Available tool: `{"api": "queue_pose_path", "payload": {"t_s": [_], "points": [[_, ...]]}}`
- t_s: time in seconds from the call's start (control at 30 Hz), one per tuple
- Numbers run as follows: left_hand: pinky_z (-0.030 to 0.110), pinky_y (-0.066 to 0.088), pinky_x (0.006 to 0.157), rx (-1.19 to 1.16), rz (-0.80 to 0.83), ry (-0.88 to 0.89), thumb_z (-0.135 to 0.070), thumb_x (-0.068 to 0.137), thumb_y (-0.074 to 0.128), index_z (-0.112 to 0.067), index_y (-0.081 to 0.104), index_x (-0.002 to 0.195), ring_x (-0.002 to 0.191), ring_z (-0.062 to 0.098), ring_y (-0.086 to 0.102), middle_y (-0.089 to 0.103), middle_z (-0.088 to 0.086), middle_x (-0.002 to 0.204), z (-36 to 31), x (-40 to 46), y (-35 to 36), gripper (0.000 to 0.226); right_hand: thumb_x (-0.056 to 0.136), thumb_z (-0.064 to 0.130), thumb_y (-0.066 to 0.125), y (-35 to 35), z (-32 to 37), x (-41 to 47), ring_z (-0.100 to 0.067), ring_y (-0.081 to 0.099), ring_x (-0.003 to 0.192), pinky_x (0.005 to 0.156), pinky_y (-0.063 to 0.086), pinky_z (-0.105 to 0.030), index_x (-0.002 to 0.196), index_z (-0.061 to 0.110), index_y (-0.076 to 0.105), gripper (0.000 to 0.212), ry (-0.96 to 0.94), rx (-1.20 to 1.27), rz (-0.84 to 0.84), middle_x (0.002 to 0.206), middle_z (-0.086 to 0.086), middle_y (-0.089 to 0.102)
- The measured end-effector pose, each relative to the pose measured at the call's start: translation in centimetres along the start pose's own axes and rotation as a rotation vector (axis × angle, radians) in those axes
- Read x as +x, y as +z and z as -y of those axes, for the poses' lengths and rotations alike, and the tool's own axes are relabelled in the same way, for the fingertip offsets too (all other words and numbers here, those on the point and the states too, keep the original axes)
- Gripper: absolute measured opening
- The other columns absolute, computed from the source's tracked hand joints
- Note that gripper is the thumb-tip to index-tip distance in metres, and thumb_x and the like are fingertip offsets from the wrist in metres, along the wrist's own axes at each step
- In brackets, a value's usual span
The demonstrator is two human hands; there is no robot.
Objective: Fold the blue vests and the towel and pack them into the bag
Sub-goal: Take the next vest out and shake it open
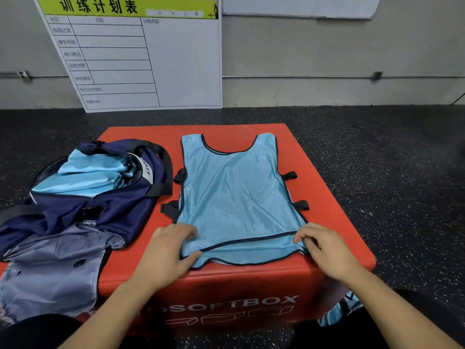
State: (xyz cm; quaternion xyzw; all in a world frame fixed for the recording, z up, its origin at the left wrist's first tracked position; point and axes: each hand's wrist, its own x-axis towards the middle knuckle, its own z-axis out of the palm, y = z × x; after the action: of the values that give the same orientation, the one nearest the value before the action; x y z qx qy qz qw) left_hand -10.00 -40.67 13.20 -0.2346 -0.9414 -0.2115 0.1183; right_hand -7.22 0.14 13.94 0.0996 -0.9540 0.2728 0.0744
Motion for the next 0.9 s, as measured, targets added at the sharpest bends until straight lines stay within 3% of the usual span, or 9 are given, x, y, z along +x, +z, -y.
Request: {"api": "queue_pose_path", "payload": {"t_s": [0.1, 0.23, 0.33, 0.5, 0.7, 0.77, 0.83, 0.9], "points": [[0.036, 0.042, 0.082, 0.01, 0.022, 0.101, -0.05, 0.087, 0.064, -0.038, 0.06, 0.094, 0.096, 0.01, 0.056, 0.053, -0.023, 0.101, 0.4, 0.1, 0.2, 0.015, 0.092, 0.0, 0.059, -0.1, -0.1, -0.1, 0.002, 0.061, 0.092, 0.08, 0.041, -0.014, 0.089, 0.037, 0.069, 0.038, 0.008, 0.001, 0.007, 0.102, 0.024, 0.064], [0.03, 0.039, 0.084, 0.036, 0.013, 0.027, -0.066, 0.082, 0.066, -0.04, 0.064, 0.095, 0.097, 0.001, 0.049, 0.054, -0.025, 0.101, 1.2, -0.1, 0.4, 0.028, 0.094, 0.007, 0.062, -0.1, 0.0, -0.2, 0.008, 0.059, 0.088, 0.075, 0.037, -0.007, 0.093, 0.038, 0.069, 0.032, 0.038, -0.006, 0.014, 0.098, 0.026, 0.064], [0.031, 0.039, 0.082, 0.1, -0.011, 0.026, -0.063, 0.08, 0.065, -0.038, 0.068, 0.095, 0.096, 0.004, 0.05, 0.056, -0.023, 0.098, 1.0, -0.1, 0.2, 0.029, 0.094, 0.013, 0.062, 0.0, 0.2, -0.3, 0.01, 0.057, 0.082, 0.07, 0.037, -0.014, 0.094, 0.039, 0.069, 0.027, 0.064, -0.022, 0.001, 0.098, 0.027, 0.063], [0.032, 0.039, 0.074, 0.192, -0.044, 0.087, -0.043, 0.089, 0.052, -0.031, 0.069, 0.087, 0.088, 0.015, 0.054, 0.057, -0.018, 0.088, 0.2, 0.0, 0.1, 0.021, 0.091, 0.016, 0.064, 0.4, 0.0, -0.3, -0.008, 0.06, 0.068, 0.067, 0.046, -0.025, 0.092, 0.04, 0.068, 0.025, 0.059, -0.015, -0.009, 0.099, 0.026, 0.062], [0.032, 0.043, 0.078, -0.034, -0.143, 0.018, -0.037, 0.096, 0.051, -0.03, 0.067, 0.094, 0.089, 0.007, 0.056, 0.061, -0.021, 0.089, -0.3, -0.4, -1.2, 0.018, 0.086, 0.0, 0.063, -0.3, 0.0, -0.7, -0.013, 0.062, 0.069, 0.073, 0.053, -0.038, 0.084, 0.038, 0.068, 0.038, 0.001, 0.076, -0.011, 0.098, 0.017, 0.065], [0.03, 0.042, 0.078, -0.091, -0.127, -0.006, -0.038, 0.098, 0.047, -0.032, 0.063, 0.095, 0.082, 0.005, 0.055, 0.06, -0.02, 0.084, 0.0, -0.8, -1.2, 0.018, 0.086, 0.011, 0.066, -0.5, 0.2, -1.0, -0.01, 0.066, 0.083, 0.08, 0.053, -0.039, 0.086, 0.039, 0.068, 0.028, -0.031, 0.114, -0.001, 0.099, 0.017, 0.067], [0.034, 0.043, 0.076, -0.135, -0.042, -0.024, -0.041, 0.101, 0.038, -0.034, 0.055, 0.096, 0.076, 0.008, 0.053, 0.057, -0.016, 0.081, 0.5, -1.1, -0.7, 0.02, 0.084, 0.039, 0.072, -0.5, 0.0, -1.3, -0.005, 0.064, 0.1, 0.091, 0.05, -0.036, 0.093, 0.041, 0.069, 0.009, -0.037, 0.099, 0.055, 0.104, 0.02, 0.066], [0.038, 0.045, 0.077, -0.117, 0.056, -0.011, -0.046, 0.103, 0.031, -0.036, 0.048, 0.098, 0.078, 0.009, 0.051, 0.053, -0.014, 0.082, 0.9, -1.6, -0.1, 0.021, 0.077, 0.065, 0.073, -0.3, -0.5, -1.7, 0.001, 0.055, 0.112, 0.098, 0.042, -0.031, 0.104, 0.046, 0.067, 0.034, -0.041, 0.013, 0.144, 0.112, 0.026, 0.059]]}}
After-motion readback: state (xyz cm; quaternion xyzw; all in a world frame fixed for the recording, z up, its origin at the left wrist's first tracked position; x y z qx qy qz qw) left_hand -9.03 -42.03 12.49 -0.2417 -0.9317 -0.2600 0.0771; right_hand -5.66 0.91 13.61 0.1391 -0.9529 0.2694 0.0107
